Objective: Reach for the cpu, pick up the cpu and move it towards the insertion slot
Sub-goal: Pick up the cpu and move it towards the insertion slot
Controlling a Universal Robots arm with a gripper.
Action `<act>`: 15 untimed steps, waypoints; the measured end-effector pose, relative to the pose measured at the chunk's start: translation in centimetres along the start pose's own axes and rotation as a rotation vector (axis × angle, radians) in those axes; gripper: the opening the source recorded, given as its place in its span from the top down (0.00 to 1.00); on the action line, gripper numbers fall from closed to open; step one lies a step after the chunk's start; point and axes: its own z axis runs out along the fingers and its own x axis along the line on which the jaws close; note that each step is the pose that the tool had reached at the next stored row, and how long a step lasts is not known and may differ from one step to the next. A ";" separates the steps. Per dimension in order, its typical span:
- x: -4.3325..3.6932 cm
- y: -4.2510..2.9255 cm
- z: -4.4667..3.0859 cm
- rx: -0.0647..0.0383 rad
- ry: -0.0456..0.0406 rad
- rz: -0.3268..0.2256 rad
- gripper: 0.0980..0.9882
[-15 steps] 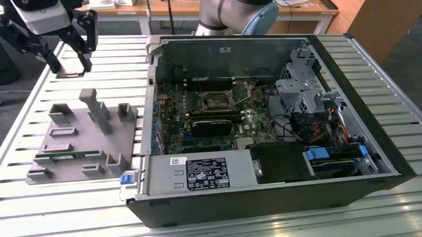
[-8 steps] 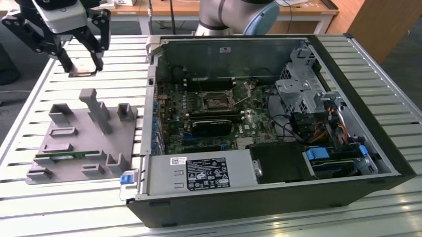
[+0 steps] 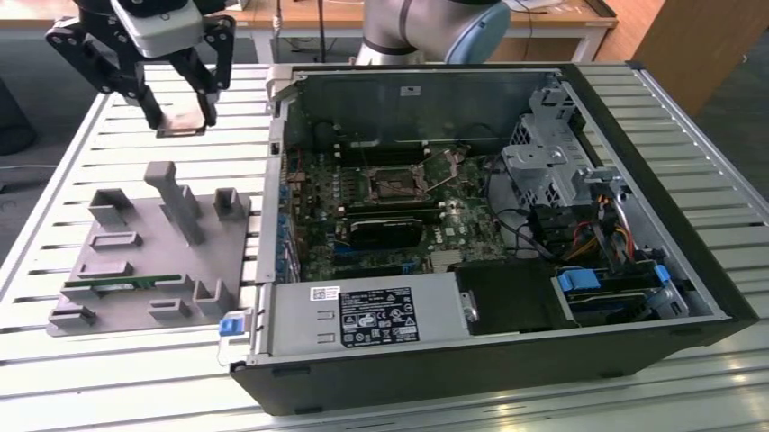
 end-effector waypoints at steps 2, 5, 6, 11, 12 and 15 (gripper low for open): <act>-0.60 0.19 0.05 0.000 -0.0001 0.000 0.50; -1.47 0.43 0.11 0.000 -0.0002 0.000 0.50; -1.76 0.51 0.13 0.000 -0.0002 0.000 0.50; -3.16 1.01 0.25 0.000 -0.0006 0.000 0.50; -3.44 1.13 0.28 0.000 -0.0007 0.000 0.50; -4.16 1.50 0.36 0.000 -0.0007 0.000 0.50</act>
